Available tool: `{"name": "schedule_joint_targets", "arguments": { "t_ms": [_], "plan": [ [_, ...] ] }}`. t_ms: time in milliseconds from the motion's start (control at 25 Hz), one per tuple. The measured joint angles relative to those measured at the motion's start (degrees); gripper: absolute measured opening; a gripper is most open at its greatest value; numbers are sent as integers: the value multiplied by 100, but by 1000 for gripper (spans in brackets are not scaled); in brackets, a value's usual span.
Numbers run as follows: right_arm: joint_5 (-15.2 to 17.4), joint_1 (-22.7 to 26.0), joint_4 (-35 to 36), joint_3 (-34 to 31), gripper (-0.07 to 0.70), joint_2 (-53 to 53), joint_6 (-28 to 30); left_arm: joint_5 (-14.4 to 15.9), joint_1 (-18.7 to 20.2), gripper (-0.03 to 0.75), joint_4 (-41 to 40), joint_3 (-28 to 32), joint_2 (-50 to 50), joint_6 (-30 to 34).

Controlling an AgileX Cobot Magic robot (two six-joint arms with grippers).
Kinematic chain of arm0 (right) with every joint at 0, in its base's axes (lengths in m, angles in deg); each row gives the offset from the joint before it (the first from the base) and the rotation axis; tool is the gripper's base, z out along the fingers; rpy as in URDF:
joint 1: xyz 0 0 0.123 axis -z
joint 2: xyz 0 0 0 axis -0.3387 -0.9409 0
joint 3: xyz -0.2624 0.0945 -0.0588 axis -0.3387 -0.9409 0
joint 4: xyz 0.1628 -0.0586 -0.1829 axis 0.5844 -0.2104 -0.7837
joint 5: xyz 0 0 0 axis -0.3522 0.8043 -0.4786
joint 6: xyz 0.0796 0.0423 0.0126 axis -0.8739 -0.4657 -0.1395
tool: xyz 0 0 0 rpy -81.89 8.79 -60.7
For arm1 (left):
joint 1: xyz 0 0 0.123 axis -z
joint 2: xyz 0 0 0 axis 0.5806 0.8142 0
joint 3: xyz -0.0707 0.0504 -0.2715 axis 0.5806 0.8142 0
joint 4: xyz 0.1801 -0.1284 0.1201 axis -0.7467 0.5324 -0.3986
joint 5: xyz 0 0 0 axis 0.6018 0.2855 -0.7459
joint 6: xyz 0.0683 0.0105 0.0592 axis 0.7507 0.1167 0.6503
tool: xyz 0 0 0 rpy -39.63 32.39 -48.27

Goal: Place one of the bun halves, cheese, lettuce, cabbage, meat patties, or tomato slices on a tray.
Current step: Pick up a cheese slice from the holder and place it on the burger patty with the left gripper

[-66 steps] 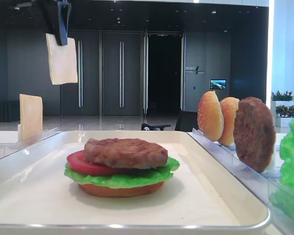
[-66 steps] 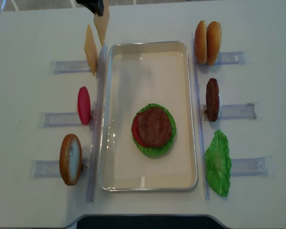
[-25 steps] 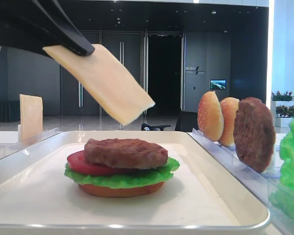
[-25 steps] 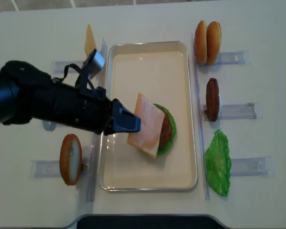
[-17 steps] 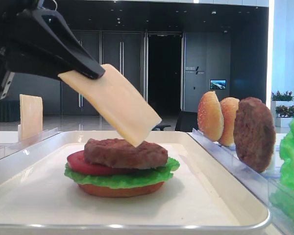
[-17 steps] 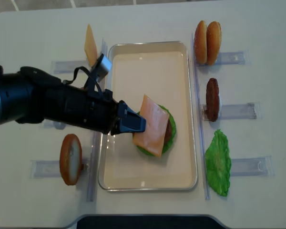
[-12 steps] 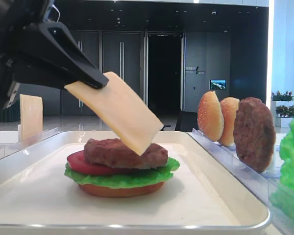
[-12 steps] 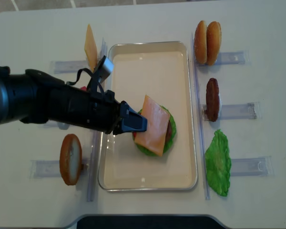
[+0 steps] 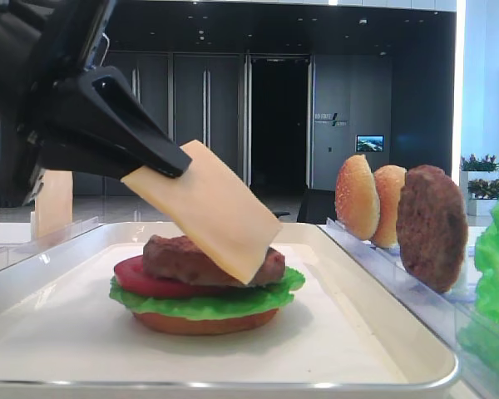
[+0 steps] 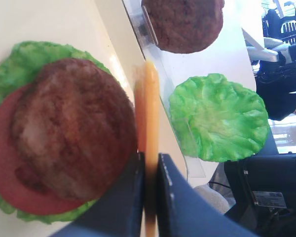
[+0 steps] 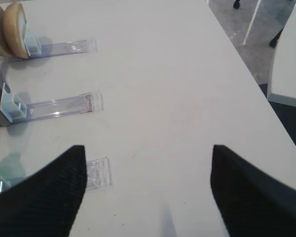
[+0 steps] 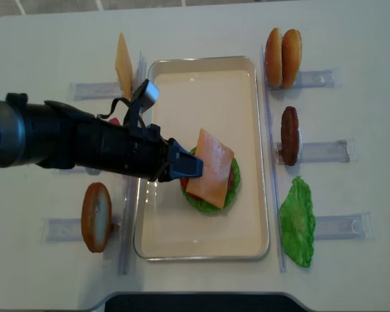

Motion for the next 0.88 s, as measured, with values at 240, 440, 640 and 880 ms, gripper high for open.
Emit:
{"name": "schedule_joint_targets", "arguments": {
  "t_ms": [240, 440, 640, 880],
  "plan": [
    [0, 0, 0, 0, 527, 0, 0, -225, 0, 34, 94, 0, 32, 218],
    [0, 0, 0, 0, 527, 0, 0, -277, 0, 34, 105, 0, 32, 324],
    [0, 0, 0, 0, 527, 0, 0, -290, 0, 59, 104, 0, 32, 324],
    [0, 0, 0, 0, 527, 0, 0, -409, 0, 439, 115, 0, 32, 324]
  ]
}}
